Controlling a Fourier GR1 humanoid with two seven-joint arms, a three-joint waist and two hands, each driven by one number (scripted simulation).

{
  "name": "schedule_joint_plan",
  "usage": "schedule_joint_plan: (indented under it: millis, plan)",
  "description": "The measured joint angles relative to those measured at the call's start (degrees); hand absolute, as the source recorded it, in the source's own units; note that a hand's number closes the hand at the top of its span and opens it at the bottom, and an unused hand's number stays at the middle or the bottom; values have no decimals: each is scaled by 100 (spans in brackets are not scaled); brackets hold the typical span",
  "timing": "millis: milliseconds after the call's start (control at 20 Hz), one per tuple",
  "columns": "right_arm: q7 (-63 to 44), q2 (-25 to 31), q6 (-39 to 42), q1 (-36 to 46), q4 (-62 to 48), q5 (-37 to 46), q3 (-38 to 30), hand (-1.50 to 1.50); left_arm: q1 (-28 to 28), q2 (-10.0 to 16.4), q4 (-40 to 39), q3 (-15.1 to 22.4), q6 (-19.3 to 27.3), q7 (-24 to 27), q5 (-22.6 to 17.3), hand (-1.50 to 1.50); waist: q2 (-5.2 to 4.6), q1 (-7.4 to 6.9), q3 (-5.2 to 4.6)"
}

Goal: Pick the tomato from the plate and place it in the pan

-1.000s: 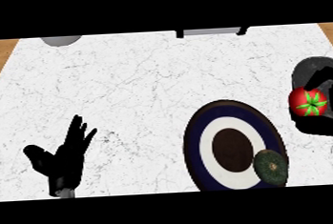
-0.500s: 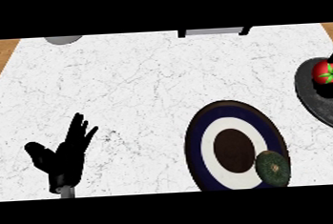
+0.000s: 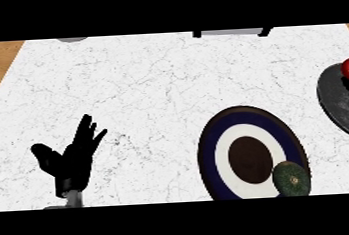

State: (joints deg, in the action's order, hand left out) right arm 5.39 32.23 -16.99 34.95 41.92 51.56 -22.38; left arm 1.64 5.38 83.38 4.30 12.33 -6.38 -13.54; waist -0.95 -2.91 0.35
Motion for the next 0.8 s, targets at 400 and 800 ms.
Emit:
schedule_joint_plan:
  millis: [400, 800]
  plan:
    - [712, 380, 1, 458, -1726, 28, -185, -150, -108, 33, -7, 4, -62, -107, -17, 0, -71, -124, 16]
    - [1946, 343, 551, 932, -2258, -1183, -1193, -150, -28, -68, 41, 62, 42, -67, 59, 0, -44, -71, 34]
